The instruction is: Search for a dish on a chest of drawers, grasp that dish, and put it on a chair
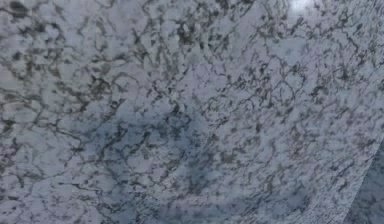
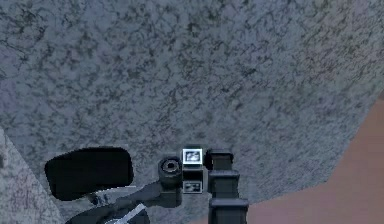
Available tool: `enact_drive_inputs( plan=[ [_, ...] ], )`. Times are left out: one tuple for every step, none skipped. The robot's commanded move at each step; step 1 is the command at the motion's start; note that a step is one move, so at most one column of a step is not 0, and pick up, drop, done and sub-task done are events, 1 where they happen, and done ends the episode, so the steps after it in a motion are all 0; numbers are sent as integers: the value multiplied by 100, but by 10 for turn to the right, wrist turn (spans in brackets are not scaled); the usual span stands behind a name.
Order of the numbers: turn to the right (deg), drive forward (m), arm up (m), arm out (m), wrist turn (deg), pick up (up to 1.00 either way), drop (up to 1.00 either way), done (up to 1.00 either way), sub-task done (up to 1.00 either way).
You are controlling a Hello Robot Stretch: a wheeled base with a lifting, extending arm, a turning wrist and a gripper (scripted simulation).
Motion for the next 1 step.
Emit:
enact_drive_inputs(
  plan=[
    [0, 0, 0, 0, 0, 0, 0, 100, 0]
  ],
)
